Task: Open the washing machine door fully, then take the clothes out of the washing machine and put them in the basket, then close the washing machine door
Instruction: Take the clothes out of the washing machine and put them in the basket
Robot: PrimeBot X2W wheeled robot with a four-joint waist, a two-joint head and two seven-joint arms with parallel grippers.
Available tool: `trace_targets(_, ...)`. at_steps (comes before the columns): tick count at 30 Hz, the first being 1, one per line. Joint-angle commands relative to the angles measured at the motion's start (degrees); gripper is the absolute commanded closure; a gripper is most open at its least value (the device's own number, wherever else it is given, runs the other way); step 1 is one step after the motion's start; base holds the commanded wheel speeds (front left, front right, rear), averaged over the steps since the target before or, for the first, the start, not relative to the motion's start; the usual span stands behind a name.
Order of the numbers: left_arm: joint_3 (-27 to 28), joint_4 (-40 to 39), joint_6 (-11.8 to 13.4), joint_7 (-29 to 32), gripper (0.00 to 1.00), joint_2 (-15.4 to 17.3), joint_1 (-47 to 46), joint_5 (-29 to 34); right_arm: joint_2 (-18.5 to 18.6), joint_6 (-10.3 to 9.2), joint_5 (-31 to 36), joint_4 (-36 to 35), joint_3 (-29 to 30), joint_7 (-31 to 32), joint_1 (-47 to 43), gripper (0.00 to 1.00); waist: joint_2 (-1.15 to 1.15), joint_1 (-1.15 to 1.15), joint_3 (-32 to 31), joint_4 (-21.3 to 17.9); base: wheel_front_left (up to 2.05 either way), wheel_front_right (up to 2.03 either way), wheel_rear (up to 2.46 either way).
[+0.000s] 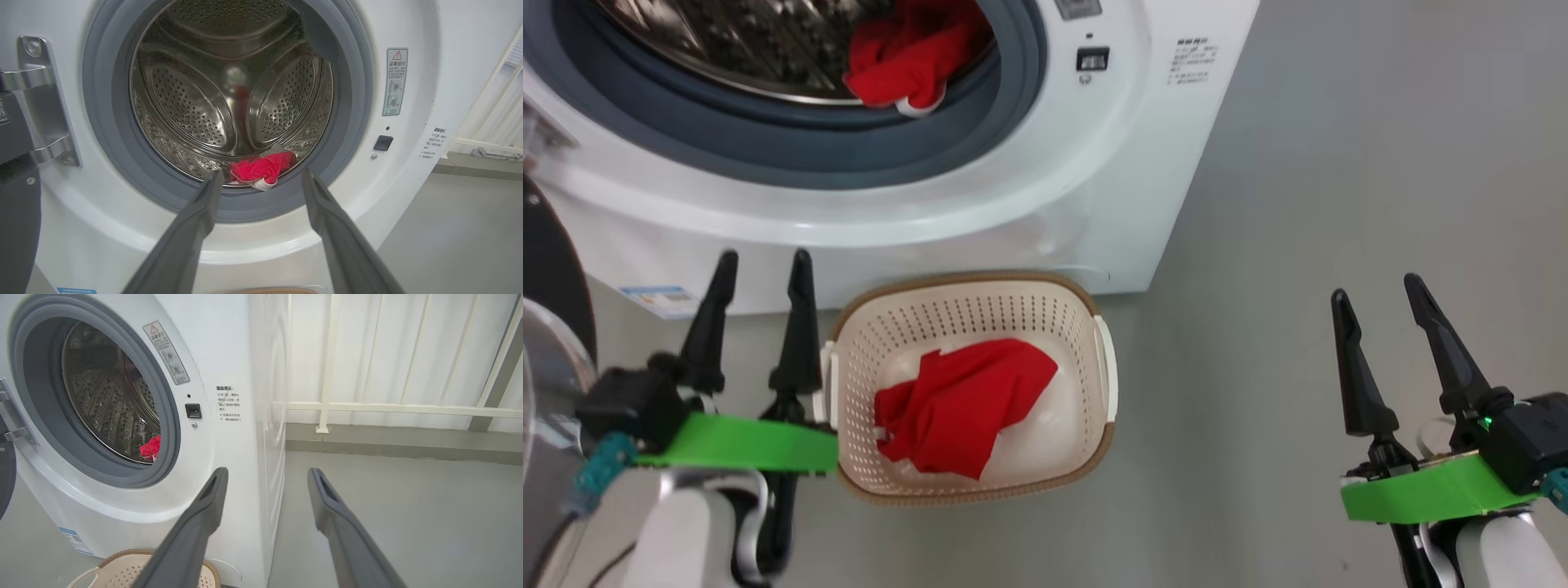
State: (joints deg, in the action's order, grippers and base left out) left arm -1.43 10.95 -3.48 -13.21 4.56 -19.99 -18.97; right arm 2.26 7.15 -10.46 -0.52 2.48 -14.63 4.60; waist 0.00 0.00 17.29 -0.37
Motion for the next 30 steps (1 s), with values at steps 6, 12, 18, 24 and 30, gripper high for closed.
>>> trace_targets(6, 2.8, 3.7, -0.1, -0.9, 0.0, 1.1, -9.2, -2.0, 0.6, 0.34, 0.3, -1.4, -2.2, -0.4, 3.2, 0.0, 0.0, 0.0, 6.4, -0.9, 0.0, 0.0, 0.0)
trace_targets(12, 3.1, 10.3, -0.7, -1.2, 0.0, 2.2, -17.8, -2.3, 0.6, 0.34, 0.2, -0.6, -3.1, -0.4, 5.0, 0.0, 0.0, 0.0, 9.8, -1.7, 0.0, 0.0, 0.0)
trace_targets(18, 3.0, 16.0, -1.5, -1.4, 0.0, 3.0, -25.7, -3.3, 0.6, 0.34, 0.4, 0.0, -3.4, -0.4, 6.8, 0.0, 0.0, 0.0, 13.0, -2.4, 0.0, 0.0, 0.0)
trace_targets(24, 3.1, 22.5, -2.4, -1.5, 0.0, 4.8, -34.1, -4.0, 0.6, 0.34, 0.7, 0.4, -4.1, -0.4, 8.5, 0.0, 0.0, 0.0, 16.2, -2.8, 0.0, 0.0, 0.0)
trace_targets(30, 2.4, 29.3, -2.8, -1.6, 0.0, 6.3, -42.9, -3.7, 0.6, 0.34, 0.4, 0.9, -5.0, -0.4, 10.0, 0.0, 0.0, 0.0, 18.6, -3.7, 0.0, 0.0, 0.0)
